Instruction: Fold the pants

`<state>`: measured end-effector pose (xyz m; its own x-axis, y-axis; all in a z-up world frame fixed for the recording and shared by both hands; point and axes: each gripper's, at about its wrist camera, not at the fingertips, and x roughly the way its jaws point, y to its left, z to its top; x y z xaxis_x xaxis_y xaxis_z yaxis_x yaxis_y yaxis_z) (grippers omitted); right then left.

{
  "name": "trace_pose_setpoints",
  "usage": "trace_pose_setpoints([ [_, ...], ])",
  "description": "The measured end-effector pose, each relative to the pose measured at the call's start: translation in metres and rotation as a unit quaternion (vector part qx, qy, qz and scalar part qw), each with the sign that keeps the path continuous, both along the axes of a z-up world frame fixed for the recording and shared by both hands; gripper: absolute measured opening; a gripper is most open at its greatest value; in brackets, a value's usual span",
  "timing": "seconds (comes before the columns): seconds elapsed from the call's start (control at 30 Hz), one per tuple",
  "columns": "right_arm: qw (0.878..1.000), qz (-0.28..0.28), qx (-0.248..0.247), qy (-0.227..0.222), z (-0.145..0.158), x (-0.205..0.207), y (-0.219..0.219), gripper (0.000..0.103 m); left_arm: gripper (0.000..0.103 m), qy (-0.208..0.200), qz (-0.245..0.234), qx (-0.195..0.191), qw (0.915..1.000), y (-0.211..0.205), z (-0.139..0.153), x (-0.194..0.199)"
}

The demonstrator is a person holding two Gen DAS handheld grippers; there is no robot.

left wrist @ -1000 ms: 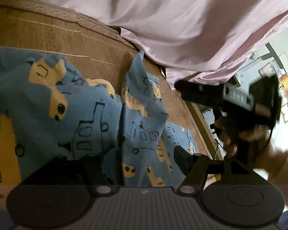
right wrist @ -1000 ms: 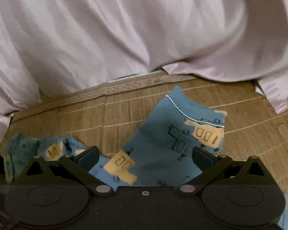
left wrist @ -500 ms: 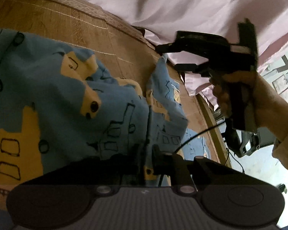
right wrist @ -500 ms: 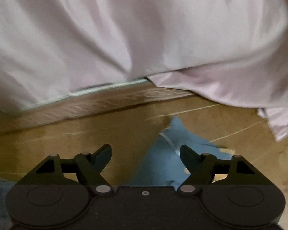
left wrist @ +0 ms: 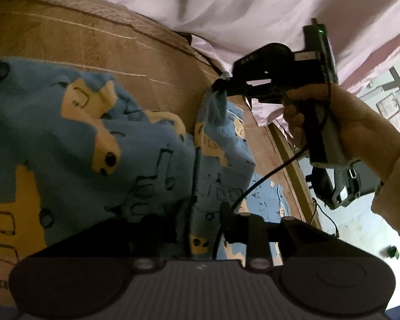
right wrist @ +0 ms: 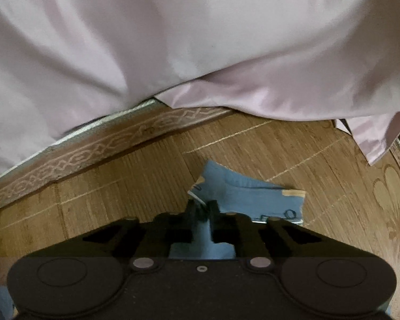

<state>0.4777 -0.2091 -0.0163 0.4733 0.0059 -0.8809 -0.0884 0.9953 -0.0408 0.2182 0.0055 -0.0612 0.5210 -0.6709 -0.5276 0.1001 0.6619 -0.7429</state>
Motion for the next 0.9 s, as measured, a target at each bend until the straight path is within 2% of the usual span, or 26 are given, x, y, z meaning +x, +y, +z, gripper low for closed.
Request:
trace_pose_setpoints([
  [0.2,0.996,-0.007,0.072,-0.055,0.036,-0.032,-0.038,0.005,0.036,-0.023,-0.019,0.058,0.9979,-0.013,0.012,0.001],
  [0.33,0.992,-0.012,0.099,-0.073,0.055,-0.050,-0.062,0.005,0.034,-0.048,-0.032,0.120,0.9911,-0.025,0.023,0.001],
  [0.4,0.990,-0.016,0.114,-0.079,0.063,-0.058,-0.074,0.004,0.025,-0.052,-0.038,0.149,0.9867,-0.031,0.028,0.002],
  [0.43,0.989,-0.019,0.122,-0.083,0.066,-0.062,-0.079,0.004,0.014,-0.054,-0.041,0.159,0.9850,-0.035,0.031,0.002],
  [0.47,0.987,-0.022,0.132,-0.089,0.070,-0.068,-0.086,0.004,0.007,-0.056,-0.046,0.167,0.9832,-0.037,0.034,0.002],
  [0.6,0.981,-0.022,0.153,-0.120,0.082,-0.093,-0.111,0.004,0.001,-0.070,-0.058,0.185,0.9786,-0.049,0.049,-0.004],
  [0.67,0.978,-0.005,0.138,-0.159,0.090,-0.117,-0.124,0.004,0.000,-0.082,-0.070,0.186,0.9766,-0.058,0.060,-0.009],
  [0.77,0.970,-0.016,0.123,-0.207,0.091,-0.165,-0.153,0.004,0.000,-0.122,-0.104,0.207,0.9652,-0.077,0.074,-0.020],
  [0.9,0.962,-0.096,0.146,-0.208,0.065,-0.219,-0.202,0.004,0.000,-0.135,-0.151,0.231,0.9517,-0.101,0.076,-0.031],
])
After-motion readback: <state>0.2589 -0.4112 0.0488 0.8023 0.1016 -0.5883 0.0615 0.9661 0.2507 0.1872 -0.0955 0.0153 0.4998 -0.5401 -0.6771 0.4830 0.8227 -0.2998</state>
